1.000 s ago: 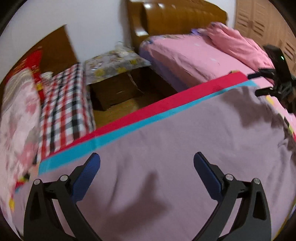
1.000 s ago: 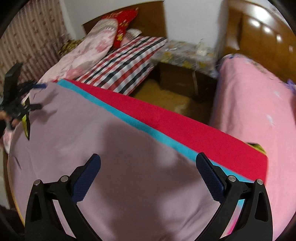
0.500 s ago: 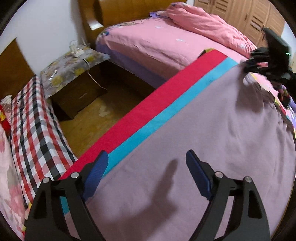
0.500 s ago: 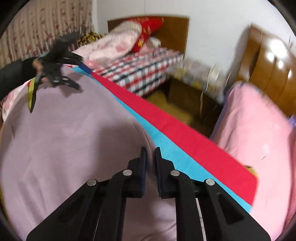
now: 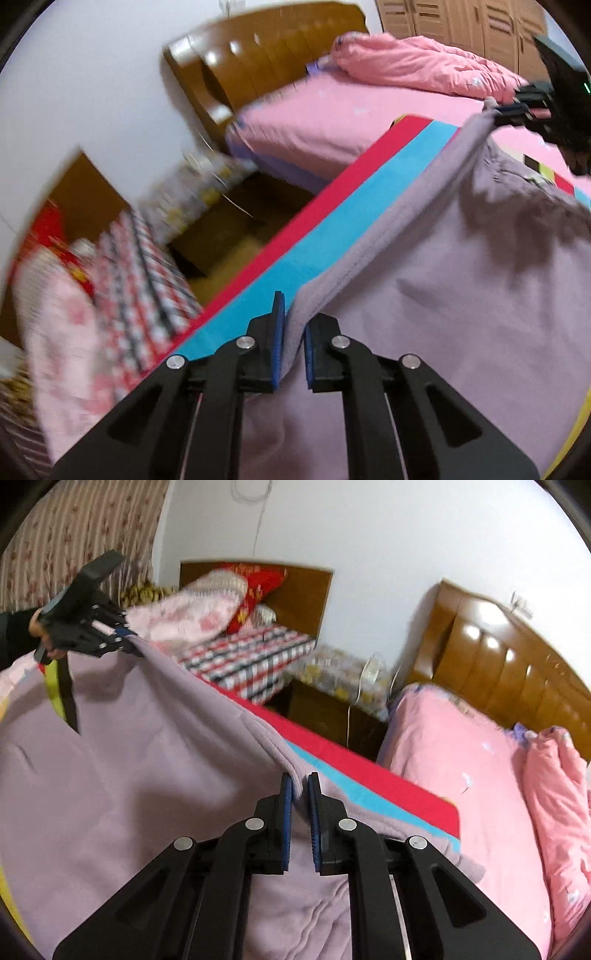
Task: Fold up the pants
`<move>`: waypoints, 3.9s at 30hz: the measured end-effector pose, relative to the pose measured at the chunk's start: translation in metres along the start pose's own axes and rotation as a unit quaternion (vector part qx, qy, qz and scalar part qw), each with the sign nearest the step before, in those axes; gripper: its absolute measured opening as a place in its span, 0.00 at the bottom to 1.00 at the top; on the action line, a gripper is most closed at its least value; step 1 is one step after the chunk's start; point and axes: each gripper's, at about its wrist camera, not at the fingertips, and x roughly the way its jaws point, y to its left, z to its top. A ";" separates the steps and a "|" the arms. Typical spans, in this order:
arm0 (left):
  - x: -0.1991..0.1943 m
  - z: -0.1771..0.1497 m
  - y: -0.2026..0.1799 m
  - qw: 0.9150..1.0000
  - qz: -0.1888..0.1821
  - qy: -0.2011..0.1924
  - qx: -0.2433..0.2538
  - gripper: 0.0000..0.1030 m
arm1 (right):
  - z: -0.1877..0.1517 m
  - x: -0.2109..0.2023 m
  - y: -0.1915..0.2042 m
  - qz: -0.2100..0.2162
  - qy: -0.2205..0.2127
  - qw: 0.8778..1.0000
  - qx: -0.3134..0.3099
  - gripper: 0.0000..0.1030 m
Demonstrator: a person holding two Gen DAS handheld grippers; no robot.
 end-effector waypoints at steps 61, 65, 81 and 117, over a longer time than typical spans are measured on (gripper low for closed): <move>-0.133 -0.251 -0.069 0.827 -0.071 -0.118 -0.545 0.04 | -0.195 -0.138 0.023 0.004 0.005 0.878 0.478 0.09; -0.185 -0.229 -0.056 0.826 -0.061 -0.181 -0.531 0.04 | -0.161 -0.166 0.014 0.011 -0.047 0.888 0.457 0.08; -0.172 -0.295 -0.123 0.844 -0.011 -0.108 -0.526 0.05 | -0.233 -0.180 0.043 0.035 -0.008 0.879 0.475 0.07; -0.134 -0.320 -0.144 0.841 -0.006 -0.054 -0.539 0.08 | -0.149 -0.081 0.255 0.008 0.084 0.994 0.072 0.58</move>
